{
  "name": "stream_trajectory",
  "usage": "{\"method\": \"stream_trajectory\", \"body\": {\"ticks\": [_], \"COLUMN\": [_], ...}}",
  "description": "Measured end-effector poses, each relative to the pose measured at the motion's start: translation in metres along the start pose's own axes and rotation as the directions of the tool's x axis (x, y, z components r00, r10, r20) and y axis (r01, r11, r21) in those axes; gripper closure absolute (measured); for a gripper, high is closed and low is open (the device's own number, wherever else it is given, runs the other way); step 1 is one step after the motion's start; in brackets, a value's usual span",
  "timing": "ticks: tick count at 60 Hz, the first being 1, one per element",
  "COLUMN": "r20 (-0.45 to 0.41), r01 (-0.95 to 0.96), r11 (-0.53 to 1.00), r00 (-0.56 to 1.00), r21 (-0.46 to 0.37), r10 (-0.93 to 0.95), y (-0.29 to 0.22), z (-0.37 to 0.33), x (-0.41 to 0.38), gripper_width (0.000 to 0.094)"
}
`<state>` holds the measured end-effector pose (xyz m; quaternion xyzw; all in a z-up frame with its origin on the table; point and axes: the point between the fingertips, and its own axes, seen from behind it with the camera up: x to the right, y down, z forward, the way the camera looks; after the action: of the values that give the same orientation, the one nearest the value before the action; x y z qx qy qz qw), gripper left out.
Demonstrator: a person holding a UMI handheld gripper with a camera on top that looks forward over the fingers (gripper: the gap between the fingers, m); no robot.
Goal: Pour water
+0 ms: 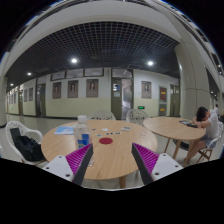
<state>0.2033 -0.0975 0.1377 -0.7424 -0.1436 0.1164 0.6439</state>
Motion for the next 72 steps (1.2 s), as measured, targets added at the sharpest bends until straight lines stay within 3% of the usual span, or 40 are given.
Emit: {"method": "stream_trajectory", "body": {"ticks": [7,9,16,33,35,40,52,60,63,68,72], "r20": [0.056,0.073,0.084,-0.024,-0.020,-0.003,-0.016,0.016,0.013,-0.073,-0.138], "r01": [0.011,0.013,0.027,0.061,0.048,0.024,0.063,0.101,0.180,0.365,0.573], "r11": [1.000,1.000,0.999,0.998,0.999,0.999,0.998,0.995,0.983,0.931,0.820], "r00": [0.998,0.997,0.996,0.998,0.999,1.000,0.998,0.995,0.984,0.929,0.811], "r21": [-0.007,-0.006,-0.034,-0.017,-0.015,-0.022,-0.008,-0.017,-0.025,0.007,-0.013], "r10": [-0.010,-0.012,-0.025,-0.061,-0.048,-0.024,-0.063,-0.101,-0.180,-0.363,-0.569], "y": [-0.011,0.007,0.006,0.027,0.027,0.029,0.027,0.024,0.020,-0.009,-0.039], "z": [-0.010,0.008,0.023,0.133,0.140,0.156,0.157,0.157,0.164,0.192,0.217], "x": [-0.003,-0.016,-0.050,-0.069,-0.072,-0.081,-0.089,-0.081,-0.076,-0.059,-0.038], "gripper_width": [0.0102,0.0103,0.0109,0.0115,0.0139,0.0467,0.0511,0.0620,0.0623,0.0622,0.0623]}}
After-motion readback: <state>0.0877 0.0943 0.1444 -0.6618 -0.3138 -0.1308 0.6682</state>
